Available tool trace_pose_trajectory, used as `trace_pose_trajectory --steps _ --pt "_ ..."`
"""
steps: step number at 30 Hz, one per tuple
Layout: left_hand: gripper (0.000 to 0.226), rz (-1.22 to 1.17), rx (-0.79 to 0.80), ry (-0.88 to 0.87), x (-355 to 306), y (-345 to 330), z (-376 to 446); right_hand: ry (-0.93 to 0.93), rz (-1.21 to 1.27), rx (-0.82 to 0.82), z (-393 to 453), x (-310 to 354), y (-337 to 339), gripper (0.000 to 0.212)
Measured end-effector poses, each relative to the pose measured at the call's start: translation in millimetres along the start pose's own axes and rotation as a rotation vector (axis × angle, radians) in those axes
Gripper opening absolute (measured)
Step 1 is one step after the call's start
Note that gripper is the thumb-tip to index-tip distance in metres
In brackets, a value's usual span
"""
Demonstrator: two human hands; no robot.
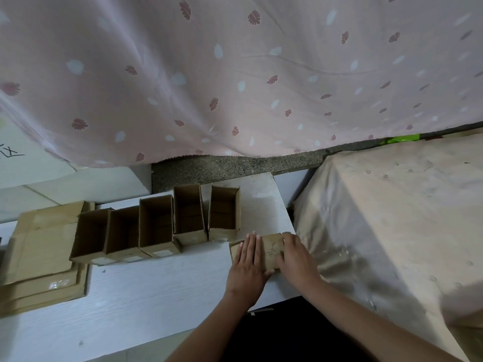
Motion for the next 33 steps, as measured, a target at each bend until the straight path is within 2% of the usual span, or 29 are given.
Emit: trace_pose_trajectory --steps 3,5,10,14,19,26,33 --pt "0.084 -0.019 0.001 -0.015 -0.8 -0.4 -1.0 0.004 0.088 0.089 -5.8 -4.4 -7.2 0.071" --pt "0.082 -0.030 -0.006 -0.015 -0.9 -0.4 -0.6 -0.045 0.183 0.112 -8.8 -3.6 -10.5 0.081" --pt "0.084 -0.031 0.003 -0.014 -1.1 -1.4 -0.7 -0.149 0.304 0.103 -4.1 -6.5 -13.6 0.079" --pt "0.085 -0.027 -0.004 -0.015 -1.7 -1.1 -0.8 -0.225 0.385 0.096 -0.5 -10.9 -13.5 0.067" --pt "0.084 -0.011 -0.023 -0.021 -2.0 2.1 -1.7 -0.230 0.320 0.099 -1.6 -6.6 -13.3 0.059" --pt "0.080 -0.005 0.000 -0.016 -4.8 2.3 -3.3 -0.119 0.151 0.185 2.5 7.6 -13.5 0.091" --pt "0.078 0.026 0.018 -0.003 -5.5 0.8 -4.0 -0.022 -0.071 0.162 3.9 24.6 -16.7 0.080"
Point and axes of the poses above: each hand's wrist, its own z-axis towards the middle knuckle, its own y-axis out of the back of the hand, x = y × z, the point moved 3 cm from there along z, towards the middle knuckle, and after that the axes turned 10 degrees about -y, right-handed, at the moved point
